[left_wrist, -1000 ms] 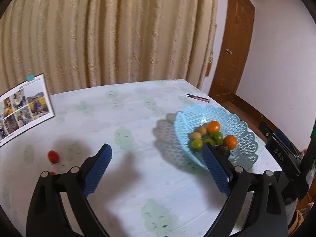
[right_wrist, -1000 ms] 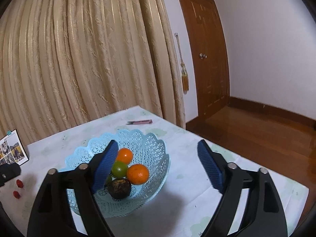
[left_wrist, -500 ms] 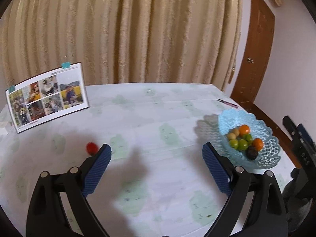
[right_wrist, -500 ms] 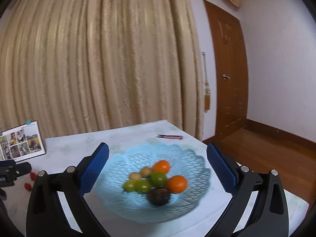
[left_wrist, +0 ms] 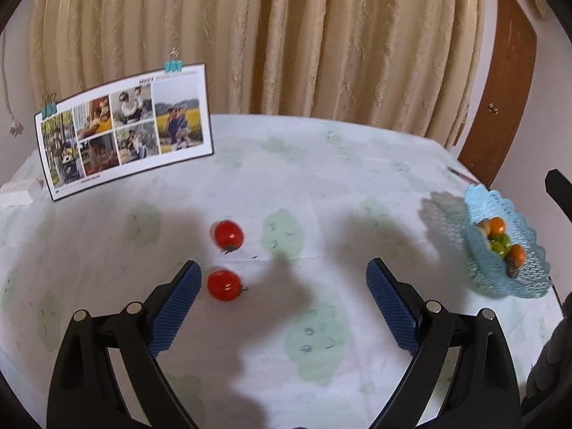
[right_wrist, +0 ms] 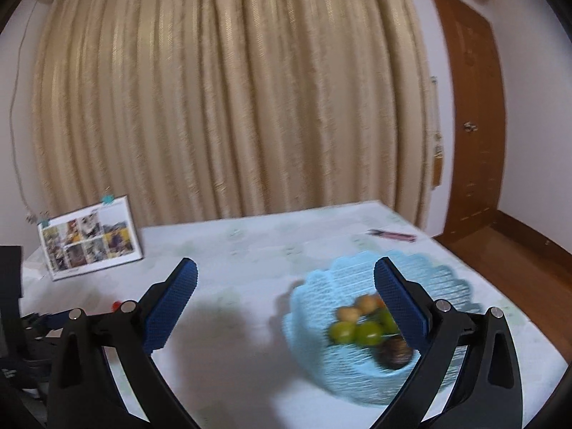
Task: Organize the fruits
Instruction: 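Grasp a red cherry tomato with the left gripper, then grasp the other red cherry tomato with the right gripper while the left gripper holds its tomato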
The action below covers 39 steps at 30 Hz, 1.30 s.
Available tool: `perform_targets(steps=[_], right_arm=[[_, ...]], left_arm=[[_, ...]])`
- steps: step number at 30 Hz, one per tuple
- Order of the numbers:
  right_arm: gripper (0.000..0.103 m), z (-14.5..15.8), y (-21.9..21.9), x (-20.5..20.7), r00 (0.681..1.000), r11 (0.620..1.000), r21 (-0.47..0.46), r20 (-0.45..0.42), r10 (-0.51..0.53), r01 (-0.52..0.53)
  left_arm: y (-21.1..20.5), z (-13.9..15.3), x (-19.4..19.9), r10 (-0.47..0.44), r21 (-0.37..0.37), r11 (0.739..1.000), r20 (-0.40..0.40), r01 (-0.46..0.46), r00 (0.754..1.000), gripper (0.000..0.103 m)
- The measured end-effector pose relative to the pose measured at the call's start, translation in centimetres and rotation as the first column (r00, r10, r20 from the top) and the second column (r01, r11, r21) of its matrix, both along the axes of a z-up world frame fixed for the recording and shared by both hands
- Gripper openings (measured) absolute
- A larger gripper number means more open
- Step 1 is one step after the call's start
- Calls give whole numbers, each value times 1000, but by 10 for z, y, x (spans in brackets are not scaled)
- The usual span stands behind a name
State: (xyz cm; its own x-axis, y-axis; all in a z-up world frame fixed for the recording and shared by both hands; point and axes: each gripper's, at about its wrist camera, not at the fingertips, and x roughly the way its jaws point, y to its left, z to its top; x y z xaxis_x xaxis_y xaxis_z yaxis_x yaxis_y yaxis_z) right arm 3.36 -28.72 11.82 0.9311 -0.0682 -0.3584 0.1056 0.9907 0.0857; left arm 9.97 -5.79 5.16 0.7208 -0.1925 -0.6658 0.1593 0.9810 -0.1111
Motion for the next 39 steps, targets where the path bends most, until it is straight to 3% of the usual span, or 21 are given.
perform_targets(steps=[9, 14, 24, 30, 39], right_arm=[[101, -39, 32, 16, 992, 996, -22, -96, 86, -89], [101, -52, 40, 20, 986, 993, -36, -123, 109, -114], [101, -63, 47, 23, 975, 986, -45, -163, 153, -162], [101, -67, 42, 28, 969, 986, -6, -186, 163, -167], [101, -71, 44, 33, 961, 984, -8, -219, 171, -177]], left_arm=[[36, -25, 24, 158, 21, 987, -71, -157, 985, 92], [43, -36, 32, 155, 8, 988, -122, -155, 980, 81], [35, -43, 32, 124, 39, 992, -149, -120, 981, 32], [36, -32, 26, 117, 28, 993, -119, -115, 986, 30], [81, 9, 12, 233, -41, 972, -1, -233, 972, 30]])
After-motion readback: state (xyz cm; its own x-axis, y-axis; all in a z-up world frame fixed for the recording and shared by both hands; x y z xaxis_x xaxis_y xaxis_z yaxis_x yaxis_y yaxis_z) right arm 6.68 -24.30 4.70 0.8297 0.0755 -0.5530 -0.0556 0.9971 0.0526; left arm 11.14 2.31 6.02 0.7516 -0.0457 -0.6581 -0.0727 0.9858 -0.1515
